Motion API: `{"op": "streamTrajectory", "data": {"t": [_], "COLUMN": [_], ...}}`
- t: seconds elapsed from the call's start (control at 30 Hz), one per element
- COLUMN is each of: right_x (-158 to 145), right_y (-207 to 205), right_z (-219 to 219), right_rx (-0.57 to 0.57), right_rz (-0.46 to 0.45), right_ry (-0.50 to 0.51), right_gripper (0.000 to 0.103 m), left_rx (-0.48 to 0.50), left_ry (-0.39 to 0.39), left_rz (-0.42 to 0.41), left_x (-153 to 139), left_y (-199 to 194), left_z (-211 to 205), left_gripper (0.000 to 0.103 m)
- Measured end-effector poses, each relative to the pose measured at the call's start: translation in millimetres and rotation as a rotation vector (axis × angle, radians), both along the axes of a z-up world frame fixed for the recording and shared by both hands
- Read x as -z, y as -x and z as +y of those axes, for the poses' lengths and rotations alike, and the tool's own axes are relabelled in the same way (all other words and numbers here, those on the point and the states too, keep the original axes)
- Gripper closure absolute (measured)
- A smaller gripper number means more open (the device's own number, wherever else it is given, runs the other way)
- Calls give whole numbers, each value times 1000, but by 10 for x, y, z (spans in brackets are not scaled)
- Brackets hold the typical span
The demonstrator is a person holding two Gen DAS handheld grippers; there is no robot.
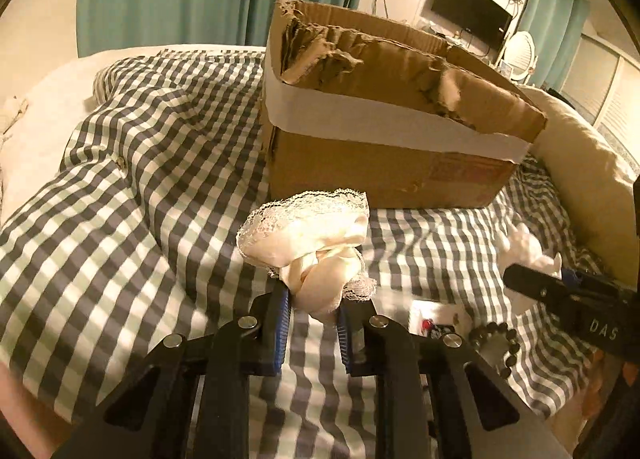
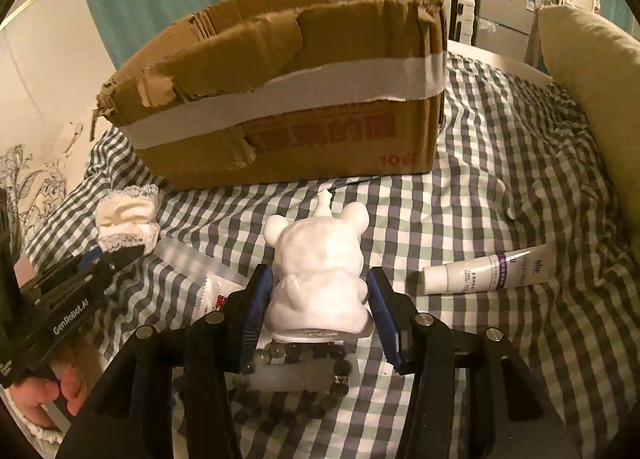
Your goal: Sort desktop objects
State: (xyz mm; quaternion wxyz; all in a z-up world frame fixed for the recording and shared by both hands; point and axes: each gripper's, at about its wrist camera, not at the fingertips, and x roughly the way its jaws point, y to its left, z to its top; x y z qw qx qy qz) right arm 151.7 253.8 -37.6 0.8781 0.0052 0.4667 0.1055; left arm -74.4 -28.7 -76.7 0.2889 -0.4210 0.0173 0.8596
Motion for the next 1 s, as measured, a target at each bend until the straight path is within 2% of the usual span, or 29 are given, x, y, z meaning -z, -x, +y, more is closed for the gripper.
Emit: {"op": "streamTrajectory", "data": {"t": [0.13, 0.37, 0.67, 0.8, 0.87, 0.9, 1.0], "right_x": [-92, -237, -572, -529, -464, -428, -273], "right_y": [79, 309, 460, 441, 423, 413, 332], "right_z": [-42, -26, 107, 131, 116, 100, 72], "right_rx": [11, 18, -26, -35, -33, -29, 1], "right_rz": [-13, -35, -137, -125, -111, -103, -66], "right_ry": [-6, -12, 21, 17, -6, -18, -23], "right_gripper": [54, 54, 55, 55, 42, 31, 29], "left_rx": [4, 9, -13, -13, -13, -15, -16], "left_ry": [8, -14, -61, -67, -58, -55, -46], "left_rz": [8, 49, 47, 56, 51, 47, 29], "left_x": [-40, -275, -503, -536, -498, -474, -386], "left_y": [-68, -223, -287, -308, -303, -301, -277], "left_z": [72, -49, -134, -137, -130, -128, -116], "left_gripper": [82, 82, 82, 82, 82, 82, 82]}}
